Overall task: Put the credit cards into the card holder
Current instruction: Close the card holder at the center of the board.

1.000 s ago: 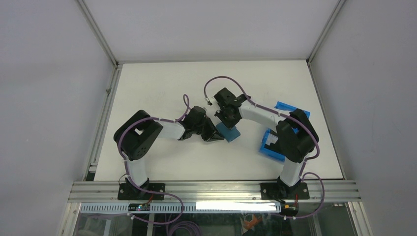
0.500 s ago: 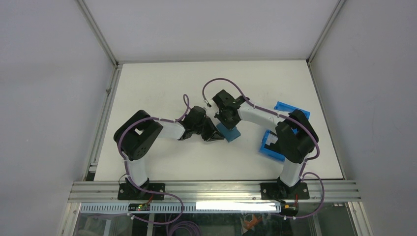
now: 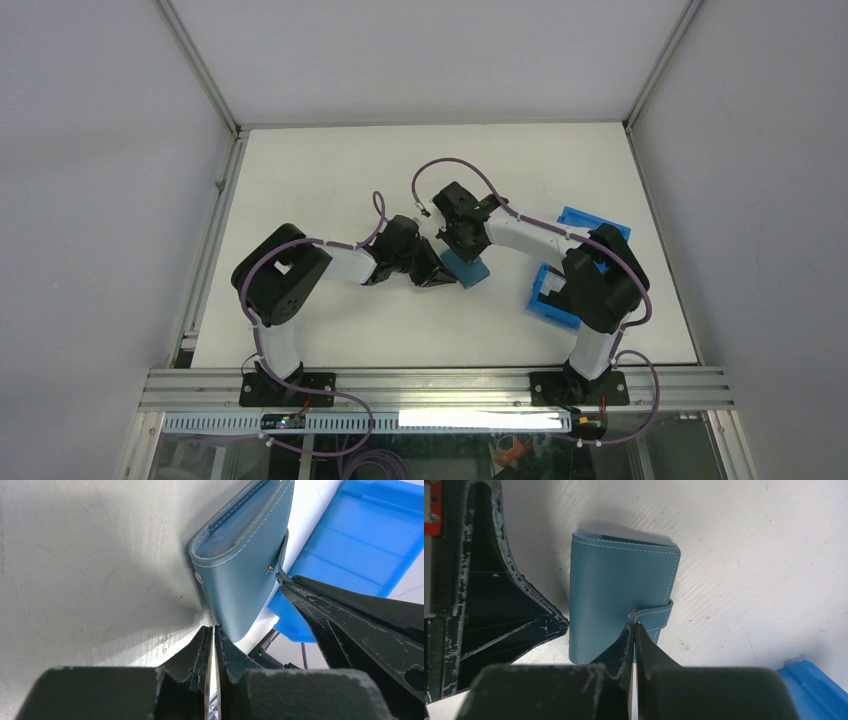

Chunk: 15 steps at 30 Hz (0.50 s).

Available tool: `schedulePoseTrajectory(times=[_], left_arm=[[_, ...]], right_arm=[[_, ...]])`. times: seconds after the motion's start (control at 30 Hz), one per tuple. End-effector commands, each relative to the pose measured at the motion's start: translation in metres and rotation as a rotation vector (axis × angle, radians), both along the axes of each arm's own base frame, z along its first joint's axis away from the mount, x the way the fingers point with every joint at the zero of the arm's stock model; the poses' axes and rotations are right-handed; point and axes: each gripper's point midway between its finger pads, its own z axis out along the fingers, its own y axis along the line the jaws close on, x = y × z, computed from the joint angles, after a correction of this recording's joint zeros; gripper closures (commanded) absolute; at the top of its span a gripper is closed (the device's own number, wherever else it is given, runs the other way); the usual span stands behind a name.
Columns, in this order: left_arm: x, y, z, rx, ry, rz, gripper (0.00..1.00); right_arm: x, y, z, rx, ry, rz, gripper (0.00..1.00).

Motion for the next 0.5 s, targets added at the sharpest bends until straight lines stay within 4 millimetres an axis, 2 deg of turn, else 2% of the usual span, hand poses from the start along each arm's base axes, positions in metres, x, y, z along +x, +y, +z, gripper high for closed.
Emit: schedulePoseTrajectory(times=[0.0,0.47], left_arm=[[-0.002,-0.010,0.010,-0.048,-0.017,-0.017,0.93],[-0.001,-0.011,0.009,-0.056,-0.012,-0.016,0.93]], right_arm=[[0.010,0.009,0.017,0.035,-0.060,0.004,1.00],[0.010,0.007,0.006,-0.017,-0.071,0.021,1.00]])
